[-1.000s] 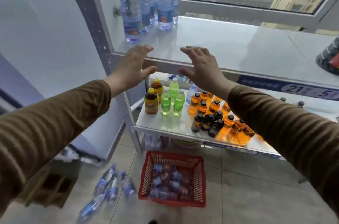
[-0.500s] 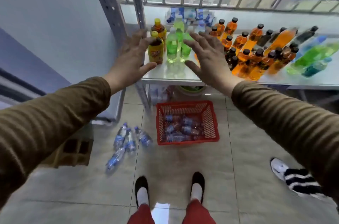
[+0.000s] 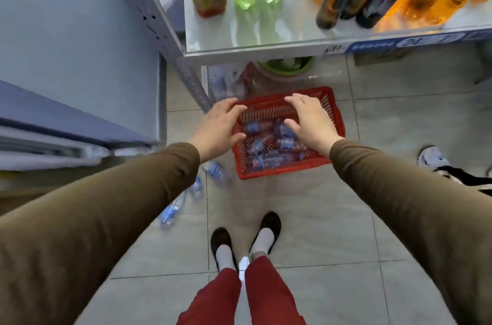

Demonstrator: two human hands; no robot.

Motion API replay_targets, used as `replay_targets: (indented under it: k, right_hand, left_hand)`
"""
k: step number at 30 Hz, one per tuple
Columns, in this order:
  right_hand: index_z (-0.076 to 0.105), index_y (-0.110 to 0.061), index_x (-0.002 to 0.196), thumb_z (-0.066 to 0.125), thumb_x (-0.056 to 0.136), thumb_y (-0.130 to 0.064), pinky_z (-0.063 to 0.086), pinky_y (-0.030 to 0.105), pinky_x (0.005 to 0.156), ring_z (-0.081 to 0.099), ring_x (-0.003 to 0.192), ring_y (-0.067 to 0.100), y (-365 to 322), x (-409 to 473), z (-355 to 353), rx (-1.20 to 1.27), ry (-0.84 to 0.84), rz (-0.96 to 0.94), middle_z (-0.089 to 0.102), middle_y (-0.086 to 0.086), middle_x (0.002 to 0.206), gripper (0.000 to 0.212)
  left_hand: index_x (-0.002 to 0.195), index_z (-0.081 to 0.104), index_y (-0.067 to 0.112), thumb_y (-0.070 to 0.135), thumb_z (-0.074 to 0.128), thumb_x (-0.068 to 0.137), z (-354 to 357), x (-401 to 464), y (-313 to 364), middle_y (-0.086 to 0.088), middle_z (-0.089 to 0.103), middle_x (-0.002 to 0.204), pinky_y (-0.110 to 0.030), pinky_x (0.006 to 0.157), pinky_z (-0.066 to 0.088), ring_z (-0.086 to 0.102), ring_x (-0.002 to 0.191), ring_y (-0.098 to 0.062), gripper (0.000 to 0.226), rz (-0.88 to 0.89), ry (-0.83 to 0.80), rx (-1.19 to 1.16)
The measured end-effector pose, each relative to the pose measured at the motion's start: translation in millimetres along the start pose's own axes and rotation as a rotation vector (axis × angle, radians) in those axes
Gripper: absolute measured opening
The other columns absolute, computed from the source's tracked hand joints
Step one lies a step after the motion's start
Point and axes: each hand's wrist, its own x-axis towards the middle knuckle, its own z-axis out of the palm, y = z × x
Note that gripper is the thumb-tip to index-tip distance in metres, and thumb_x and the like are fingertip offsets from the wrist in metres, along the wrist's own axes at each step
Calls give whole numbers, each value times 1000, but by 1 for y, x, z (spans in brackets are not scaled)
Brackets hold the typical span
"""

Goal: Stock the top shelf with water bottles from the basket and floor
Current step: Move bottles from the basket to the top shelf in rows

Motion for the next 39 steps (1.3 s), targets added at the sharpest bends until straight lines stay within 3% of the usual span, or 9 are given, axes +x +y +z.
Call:
replay_targets:
  k: [9,15,18,20,23,27,29,34,39]
  right_hand:
    - [45,-9,154,64,102,-28,42,46,115,50,138,42,116,77,152,172,-114,281,52,20,151,59]
    - [44,-9,152,63,104,-21,45,29,83,61,113,29,165,124,234,614,-87,643,61,9,128,53]
    - [50,-12,145,63,102,-20,58,42,90,63,107,27,185,145,268,849,-45,795,64,9,127,46]
    - [57,-9,136,64,98,-22,58,54,100,66,107,30,212,164,304,1033,-16,878,68,19,130,41]
    - [63,-7,134,61,102,-21,60,42,88,66,100,29,231,188,336,1346,86,1007,70,21,131,35]
    - [56,-7,135,45,111,-17,51,38,103,63,99,22,223,209,327,1317,86,1069,61,7,124,29]
    - [48,-4,150,42,112,-21,51,36,91,63,120,31,226,219,326,1297,56,1056,59,16,136,41]
    - [63,-5,127,53,110,-22,60,33,43,72,88,26,239,242,331,1374,-10,1126,72,12,103,26]
    - [67,-9,125,57,107,-38,66,47,59,81,90,31,250,259,357,1490,65,1123,80,15,109,36]
  left_hand:
    - [149,39,18,37,69,90,187,89,-50,-12,38,152,-47,114,36,36,138,-34,69,-51,-207,-80]
    - [158,24,23,33,62,96,282,138,-78,-11,37,157,-46,111,40,40,139,-34,73,-7,-343,-58]
    - [160,15,28,31,60,97,319,157,-81,-11,37,158,-40,102,45,45,135,-35,78,7,-437,-98]
    - [157,25,25,30,62,96,342,164,-80,-11,47,148,-36,93,46,52,125,-33,72,-17,-485,-128]
    - [147,44,22,37,71,89,369,167,-82,-7,54,140,-36,100,47,54,125,-29,65,-1,-527,-151]
    - [145,49,22,48,75,84,386,171,-92,-5,54,138,-33,103,43,53,125,-25,71,44,-526,-127]
    - [148,45,23,50,75,82,390,175,-98,-5,53,140,-35,105,44,52,126,-26,77,47,-561,-110]
    - [144,43,29,45,77,81,398,187,-106,0,62,130,-35,97,52,60,117,-23,73,65,-667,-61]
    - [147,34,24,47,78,79,409,189,-105,-3,62,131,-43,98,52,61,119,-28,84,151,-624,136]
